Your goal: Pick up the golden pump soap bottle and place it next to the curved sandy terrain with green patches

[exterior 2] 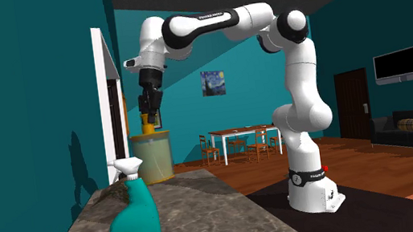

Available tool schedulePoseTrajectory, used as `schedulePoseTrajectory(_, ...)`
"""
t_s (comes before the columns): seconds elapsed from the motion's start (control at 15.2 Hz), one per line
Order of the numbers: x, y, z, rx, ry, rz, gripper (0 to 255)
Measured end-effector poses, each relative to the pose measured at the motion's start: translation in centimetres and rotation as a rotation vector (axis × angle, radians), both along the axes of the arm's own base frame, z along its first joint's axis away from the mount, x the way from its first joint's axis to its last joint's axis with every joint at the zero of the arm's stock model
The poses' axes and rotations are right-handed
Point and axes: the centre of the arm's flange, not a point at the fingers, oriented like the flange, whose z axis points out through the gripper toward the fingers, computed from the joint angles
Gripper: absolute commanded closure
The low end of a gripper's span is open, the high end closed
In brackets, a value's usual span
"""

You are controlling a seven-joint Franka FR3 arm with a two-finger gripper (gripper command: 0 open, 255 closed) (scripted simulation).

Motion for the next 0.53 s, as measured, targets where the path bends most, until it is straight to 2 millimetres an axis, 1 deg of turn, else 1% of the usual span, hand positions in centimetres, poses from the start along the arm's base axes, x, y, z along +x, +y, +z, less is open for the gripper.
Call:
schedulePoseTrajectory(0.4,-0.1,0.1,-3.2,0.000,0.000,0.000,255)
schedulePoseTrajectory(0.53,0.1,0.0,-4.2,0.000,0.000,0.000,255)
